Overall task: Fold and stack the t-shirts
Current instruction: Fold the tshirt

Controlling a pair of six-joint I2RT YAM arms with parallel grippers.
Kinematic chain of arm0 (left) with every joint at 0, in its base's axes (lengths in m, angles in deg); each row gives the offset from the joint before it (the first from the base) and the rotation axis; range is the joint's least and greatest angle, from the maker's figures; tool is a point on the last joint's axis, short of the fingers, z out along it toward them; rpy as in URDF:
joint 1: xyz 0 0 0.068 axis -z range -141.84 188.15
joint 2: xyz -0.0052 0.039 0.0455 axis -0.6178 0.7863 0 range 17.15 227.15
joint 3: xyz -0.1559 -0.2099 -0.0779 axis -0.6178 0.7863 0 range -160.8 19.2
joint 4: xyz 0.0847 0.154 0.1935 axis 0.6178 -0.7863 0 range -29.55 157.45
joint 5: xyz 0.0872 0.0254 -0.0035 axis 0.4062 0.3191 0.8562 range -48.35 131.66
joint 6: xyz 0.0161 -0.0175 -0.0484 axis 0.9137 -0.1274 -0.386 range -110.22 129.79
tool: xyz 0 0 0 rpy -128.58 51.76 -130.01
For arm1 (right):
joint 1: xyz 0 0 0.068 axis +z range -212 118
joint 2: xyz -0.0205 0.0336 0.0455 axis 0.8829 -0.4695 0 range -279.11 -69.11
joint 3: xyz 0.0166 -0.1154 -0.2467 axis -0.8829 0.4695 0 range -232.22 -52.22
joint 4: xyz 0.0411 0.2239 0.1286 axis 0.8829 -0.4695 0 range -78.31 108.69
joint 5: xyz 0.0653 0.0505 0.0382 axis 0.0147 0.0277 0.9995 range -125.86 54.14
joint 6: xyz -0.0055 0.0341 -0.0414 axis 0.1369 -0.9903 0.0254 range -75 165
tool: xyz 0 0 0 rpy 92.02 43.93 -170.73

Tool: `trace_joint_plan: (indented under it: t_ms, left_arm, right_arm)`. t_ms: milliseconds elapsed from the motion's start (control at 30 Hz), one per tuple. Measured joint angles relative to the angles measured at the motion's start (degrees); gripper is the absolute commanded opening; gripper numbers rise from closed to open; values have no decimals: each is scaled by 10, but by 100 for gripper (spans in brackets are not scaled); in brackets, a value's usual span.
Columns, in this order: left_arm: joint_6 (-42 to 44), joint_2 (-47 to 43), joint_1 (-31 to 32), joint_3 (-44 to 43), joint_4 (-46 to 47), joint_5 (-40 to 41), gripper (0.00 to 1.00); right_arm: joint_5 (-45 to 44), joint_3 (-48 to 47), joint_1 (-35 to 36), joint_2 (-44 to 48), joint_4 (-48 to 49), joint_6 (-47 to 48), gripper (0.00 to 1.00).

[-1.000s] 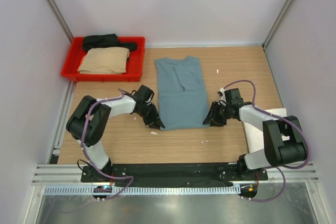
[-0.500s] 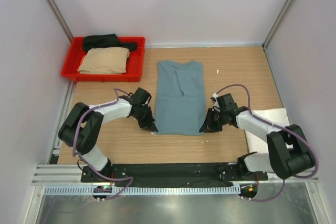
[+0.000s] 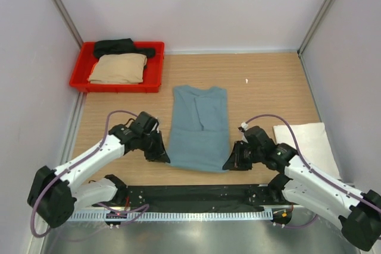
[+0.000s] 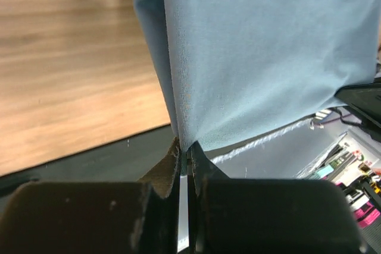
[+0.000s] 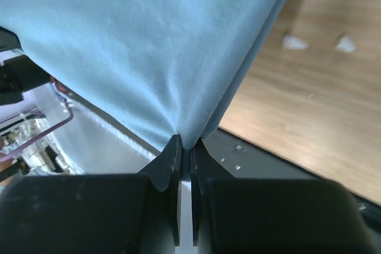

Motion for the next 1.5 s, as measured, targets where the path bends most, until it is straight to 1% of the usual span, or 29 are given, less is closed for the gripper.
trace_joint_plan:
  t_ms: [100,200,300,367,500,600,700,833,933,1067,1233,1500]
  left_arm:
    - [-4,-57,0,0,-39,-5,0]
    - [-9,-99,1,-4,-76,-13,0]
    - [-8,-110,1,-27,-118,-15,0]
    - [-7,-108,1,-51,-146,-14,0]
    - [-1,-86,0,-134,-201,-5,0]
    - [10,-54,-7,-186,-214,-4,0]
    - [24,-1,-31,-233,-228,-4,0]
    - [40,63,-87,-281,-229,-12,0]
    - [45,122,-104,-332,-228,-16,0]
    - [58,200,-108,-394,-225,-17,0]
    - [66,268,-122,-437,-218,-18,0]
    - [75,370,-155,-504,-207,-20,0]
  right_arm:
    - [-18,-3,45,34,-17,-54,2]
    - [-34,-23,80,41,-43,-96,2]
    - [-40,-64,93,37,-70,-120,2]
    - [-41,-94,94,33,-84,-130,2]
    - [-43,-153,94,20,-119,-144,2]
    - [-43,-185,93,3,-130,-147,1]
    - [-33,-202,76,-21,-129,-144,2]
    - [24,-233,-42,-89,-129,-103,2]
    - [64,-271,-115,-158,-128,-60,1]
    - [116,-320,-167,-243,-131,-1,1]
    - [168,-358,-227,-324,-131,56,2]
    - [219,-452,-273,-458,-122,106,2]
